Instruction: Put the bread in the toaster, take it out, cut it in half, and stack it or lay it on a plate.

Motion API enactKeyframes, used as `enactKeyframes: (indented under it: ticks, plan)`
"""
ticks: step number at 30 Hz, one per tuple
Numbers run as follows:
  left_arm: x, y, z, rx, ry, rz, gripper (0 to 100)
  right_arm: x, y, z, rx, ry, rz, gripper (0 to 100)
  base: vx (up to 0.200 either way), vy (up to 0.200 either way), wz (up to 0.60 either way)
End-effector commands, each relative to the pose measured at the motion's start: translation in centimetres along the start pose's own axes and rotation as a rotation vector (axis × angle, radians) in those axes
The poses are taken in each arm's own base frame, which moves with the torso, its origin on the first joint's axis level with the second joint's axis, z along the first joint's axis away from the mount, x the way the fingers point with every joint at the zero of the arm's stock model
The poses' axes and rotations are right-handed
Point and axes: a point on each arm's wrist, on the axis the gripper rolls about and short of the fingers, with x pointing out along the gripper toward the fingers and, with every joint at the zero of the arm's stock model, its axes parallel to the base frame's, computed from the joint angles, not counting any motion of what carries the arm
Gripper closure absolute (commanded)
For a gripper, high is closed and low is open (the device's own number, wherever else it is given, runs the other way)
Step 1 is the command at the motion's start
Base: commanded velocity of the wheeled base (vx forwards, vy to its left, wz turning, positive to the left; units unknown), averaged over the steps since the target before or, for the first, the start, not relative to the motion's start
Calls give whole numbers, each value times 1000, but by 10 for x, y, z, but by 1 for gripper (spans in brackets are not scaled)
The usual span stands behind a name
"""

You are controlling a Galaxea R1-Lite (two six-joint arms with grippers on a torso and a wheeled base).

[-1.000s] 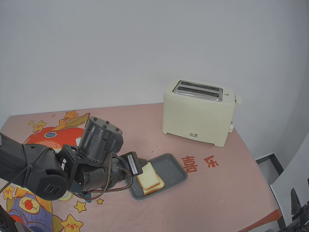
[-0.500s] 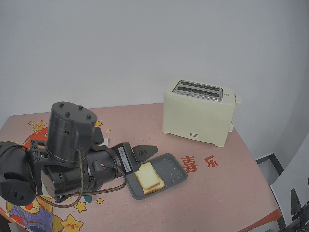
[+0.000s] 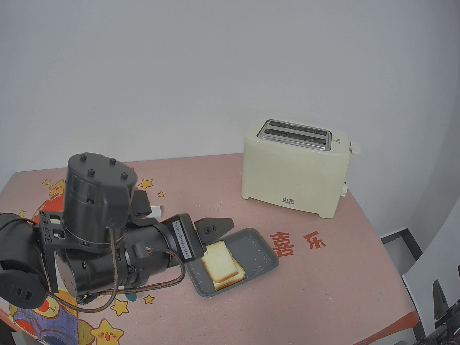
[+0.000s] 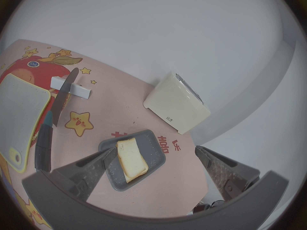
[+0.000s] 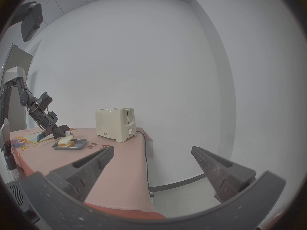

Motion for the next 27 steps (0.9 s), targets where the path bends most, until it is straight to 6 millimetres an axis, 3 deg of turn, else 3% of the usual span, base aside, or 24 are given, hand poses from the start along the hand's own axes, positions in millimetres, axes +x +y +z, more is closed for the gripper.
enactKeyframes:
  ticks: [1, 6, 10, 15, 23, 27]
  plan:
    - [0, 1, -1, 8, 1, 2, 0, 0, 0, -5, 0, 1, 0, 0, 0, 0, 0]
    - [-3, 3, -1, 84, -11, 5, 0, 0, 0, -5, 0, 1, 0, 0, 0, 0, 0]
    - [-17, -1, 5, 79, -79, -68, 0, 0, 0, -5, 0, 1, 0, 0, 0, 0, 0]
    - [-17, -1, 5, 99, -116, -102, 0, 0, 0, -5, 0, 1, 0, 0, 0, 0, 0]
    - [-22, 1, -8, 118, -112, -167, 0, 0, 0, -5, 0, 1, 0, 0, 0, 0, 0]
    - [-22, 1, -9, 120, -109, -168, 0, 0, 0, -5, 0, 1, 0, 0, 200, 200, 0]
